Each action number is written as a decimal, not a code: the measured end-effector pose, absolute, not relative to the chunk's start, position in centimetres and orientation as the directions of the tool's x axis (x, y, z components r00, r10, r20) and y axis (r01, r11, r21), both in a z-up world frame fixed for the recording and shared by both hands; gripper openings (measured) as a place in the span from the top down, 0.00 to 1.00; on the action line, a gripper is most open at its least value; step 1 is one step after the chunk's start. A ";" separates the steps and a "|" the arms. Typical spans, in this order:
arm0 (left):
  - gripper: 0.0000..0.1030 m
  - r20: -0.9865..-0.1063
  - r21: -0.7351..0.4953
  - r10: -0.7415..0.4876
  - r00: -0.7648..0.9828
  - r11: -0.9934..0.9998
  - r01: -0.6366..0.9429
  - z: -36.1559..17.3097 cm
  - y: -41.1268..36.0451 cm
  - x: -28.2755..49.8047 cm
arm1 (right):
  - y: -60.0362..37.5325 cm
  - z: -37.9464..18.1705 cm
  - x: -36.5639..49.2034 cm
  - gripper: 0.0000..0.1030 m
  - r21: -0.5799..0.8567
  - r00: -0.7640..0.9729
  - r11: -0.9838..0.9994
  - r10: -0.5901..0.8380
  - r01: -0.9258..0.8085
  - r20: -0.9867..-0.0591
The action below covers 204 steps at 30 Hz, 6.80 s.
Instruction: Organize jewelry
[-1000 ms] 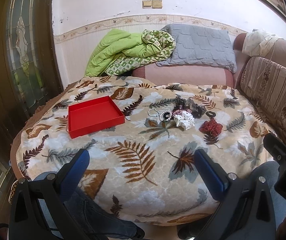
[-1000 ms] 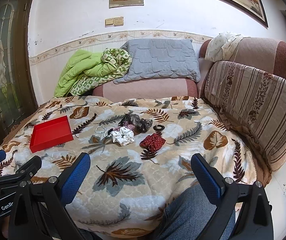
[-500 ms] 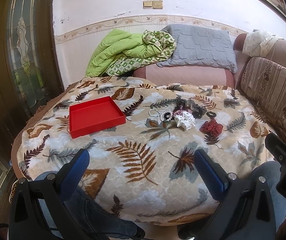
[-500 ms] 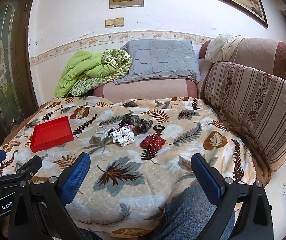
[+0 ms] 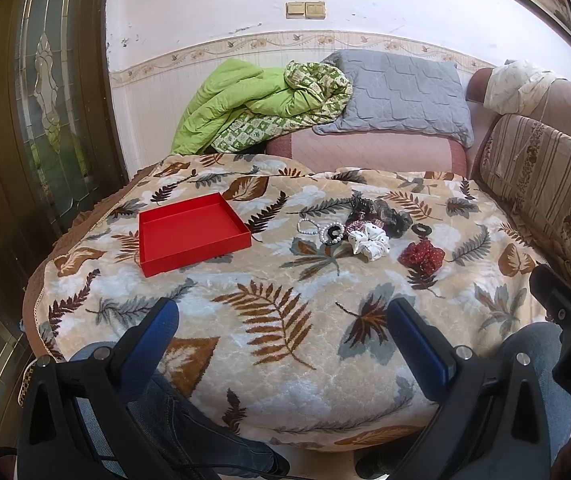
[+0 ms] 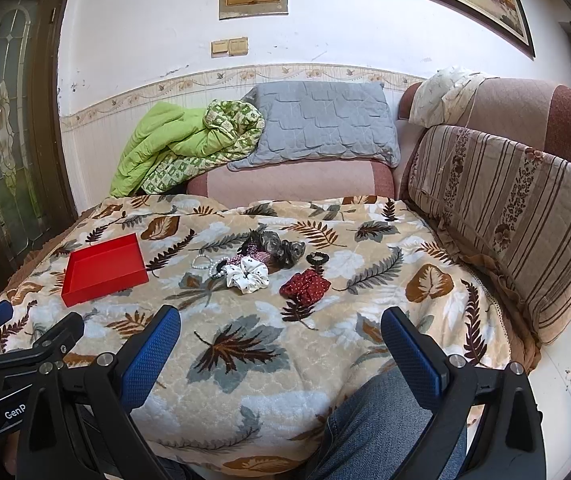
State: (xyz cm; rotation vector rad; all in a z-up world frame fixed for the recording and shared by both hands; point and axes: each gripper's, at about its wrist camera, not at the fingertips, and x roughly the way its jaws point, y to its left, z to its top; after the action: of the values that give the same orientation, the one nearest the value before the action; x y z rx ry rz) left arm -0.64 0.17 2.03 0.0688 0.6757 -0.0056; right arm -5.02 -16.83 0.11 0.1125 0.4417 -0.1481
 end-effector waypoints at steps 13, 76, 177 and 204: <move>0.00 -0.685 0.135 0.072 0.725 0.990 0.028 2.2 0.4 -0.2 | -16.8 0.3 -5.1 0.01 0.078 0.897 0.983 -0.119 0.168 -0.426; 0.00 -0.606 0.039 -0.063 0.793 0.993 0.109 -7.3 -5.2 19.4 | -22.4 -7.4 15.6 0.19 0.068 0.836 0.994 -0.036 0.087 -0.548; 0.98 -0.517 -0.142 0.092 0.851 0.971 -0.191 -4.4 19.5 24.0 | 1.9 -5.4 26.5 0.92 0.145 0.803 0.929 0.369 -0.342 -0.468; 0.98 -0.720 -0.098 0.177 0.671 0.931 -0.351 -12.7 26.2 32.2 | 12.0 -12.1 37.0 0.92 0.108 0.645 0.896 0.389 -0.431 -0.658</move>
State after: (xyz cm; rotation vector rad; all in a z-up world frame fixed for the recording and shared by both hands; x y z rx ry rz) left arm 32.21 26.23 -12.71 -0.2369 0.7811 0.3006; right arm 37.04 12.00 -12.11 -0.0606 0.7341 0.4672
